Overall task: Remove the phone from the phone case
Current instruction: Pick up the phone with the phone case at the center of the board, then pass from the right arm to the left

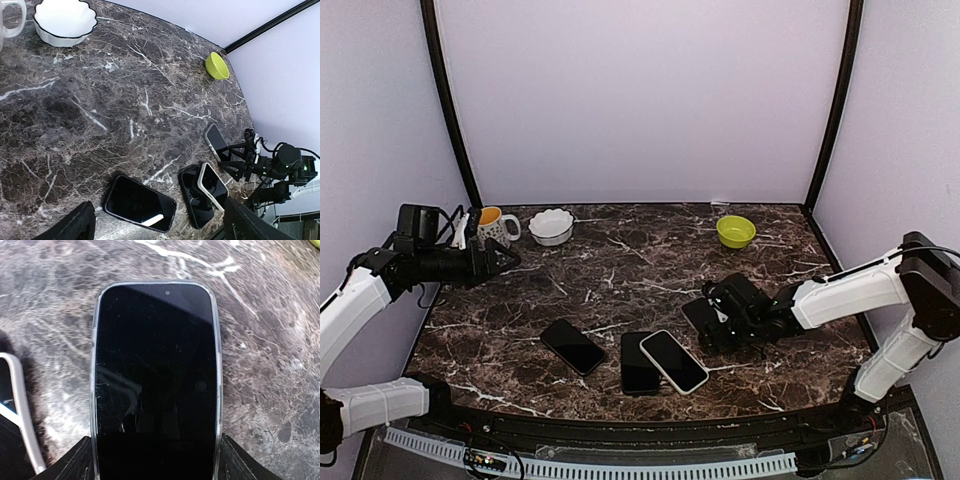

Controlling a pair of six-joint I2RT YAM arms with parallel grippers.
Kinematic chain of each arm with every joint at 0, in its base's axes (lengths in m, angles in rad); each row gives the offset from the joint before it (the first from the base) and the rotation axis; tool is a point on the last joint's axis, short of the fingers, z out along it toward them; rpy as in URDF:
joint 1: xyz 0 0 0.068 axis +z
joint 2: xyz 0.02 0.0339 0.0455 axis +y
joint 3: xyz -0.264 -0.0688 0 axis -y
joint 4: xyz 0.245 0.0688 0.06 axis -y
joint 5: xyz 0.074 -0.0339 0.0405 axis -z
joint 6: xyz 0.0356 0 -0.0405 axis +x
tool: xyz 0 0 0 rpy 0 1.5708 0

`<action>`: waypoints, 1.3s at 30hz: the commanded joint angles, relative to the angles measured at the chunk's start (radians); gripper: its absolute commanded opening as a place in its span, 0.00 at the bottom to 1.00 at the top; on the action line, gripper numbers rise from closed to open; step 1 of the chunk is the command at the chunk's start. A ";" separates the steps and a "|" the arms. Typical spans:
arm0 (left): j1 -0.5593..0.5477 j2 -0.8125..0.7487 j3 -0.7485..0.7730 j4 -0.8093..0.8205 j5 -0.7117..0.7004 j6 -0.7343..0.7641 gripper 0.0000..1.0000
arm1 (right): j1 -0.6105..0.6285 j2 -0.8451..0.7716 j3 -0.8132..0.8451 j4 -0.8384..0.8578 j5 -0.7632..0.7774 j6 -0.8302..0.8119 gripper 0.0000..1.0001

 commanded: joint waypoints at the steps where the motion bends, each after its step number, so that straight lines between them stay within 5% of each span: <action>1: -0.013 -0.004 -0.012 0.025 0.092 -0.089 0.89 | -0.001 -0.088 -0.015 0.113 -0.030 -0.068 0.46; 19: -0.188 0.118 -0.072 0.284 0.179 -0.180 0.84 | 0.007 -0.226 -0.101 0.444 -0.161 -0.202 0.40; 30: -0.315 0.248 -0.067 0.477 0.235 -0.234 0.78 | 0.094 -0.168 -0.001 0.421 -0.201 -0.282 0.02; 39: -0.426 0.340 -0.048 0.564 0.148 -0.289 0.70 | 0.197 -0.096 0.089 0.409 -0.158 -0.374 0.00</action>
